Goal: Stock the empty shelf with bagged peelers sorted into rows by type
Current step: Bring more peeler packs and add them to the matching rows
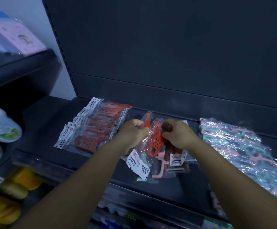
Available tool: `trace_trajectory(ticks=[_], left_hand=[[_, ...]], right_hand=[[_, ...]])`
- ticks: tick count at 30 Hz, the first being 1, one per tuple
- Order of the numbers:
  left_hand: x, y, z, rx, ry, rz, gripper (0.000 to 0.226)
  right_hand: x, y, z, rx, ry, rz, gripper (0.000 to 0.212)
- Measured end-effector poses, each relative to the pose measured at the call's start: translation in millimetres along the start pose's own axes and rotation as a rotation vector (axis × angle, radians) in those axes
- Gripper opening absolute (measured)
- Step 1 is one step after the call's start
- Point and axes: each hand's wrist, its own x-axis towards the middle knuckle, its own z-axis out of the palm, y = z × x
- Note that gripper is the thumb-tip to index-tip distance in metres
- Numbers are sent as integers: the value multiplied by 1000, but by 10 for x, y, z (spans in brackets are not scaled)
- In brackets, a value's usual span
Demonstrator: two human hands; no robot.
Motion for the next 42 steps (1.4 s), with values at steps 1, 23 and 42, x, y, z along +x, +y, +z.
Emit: trace_trajectory(ticks=[1, 23, 42], left_hand=[[-9, 21, 7, 23, 9, -2, 40], [-245, -536, -1539, 696, 0, 177, 26], [-396, -780, -1860, 506, 195, 692, 47]], right_hand=[[17, 28, -6, 51, -14, -16, 17], [-116, -619, 477, 352, 196, 213, 22], [-630, -1245, 1130, 529, 441, 420, 18]])
